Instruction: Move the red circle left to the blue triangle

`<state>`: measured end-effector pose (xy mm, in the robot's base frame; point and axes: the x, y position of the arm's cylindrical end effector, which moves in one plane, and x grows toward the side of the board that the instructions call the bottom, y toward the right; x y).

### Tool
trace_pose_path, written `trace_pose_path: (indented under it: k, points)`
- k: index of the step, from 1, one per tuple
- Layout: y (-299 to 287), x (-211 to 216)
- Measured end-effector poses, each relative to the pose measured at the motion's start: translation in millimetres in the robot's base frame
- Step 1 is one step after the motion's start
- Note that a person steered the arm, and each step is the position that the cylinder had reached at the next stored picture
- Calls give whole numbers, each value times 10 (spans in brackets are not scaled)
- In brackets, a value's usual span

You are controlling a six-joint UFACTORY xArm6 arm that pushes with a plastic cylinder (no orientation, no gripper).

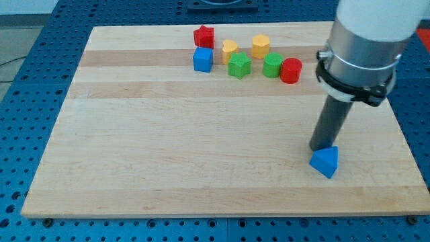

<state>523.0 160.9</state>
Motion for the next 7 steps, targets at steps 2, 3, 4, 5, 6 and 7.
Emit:
trace_pose_path:
  k: [2,3,4,5,6,7]
  points:
    - [210,-735]
    - [210,-1499]
    - [142,-1829]
    - [-314,-1842]
    - [-569,-1816]
    - [-729,-1557]
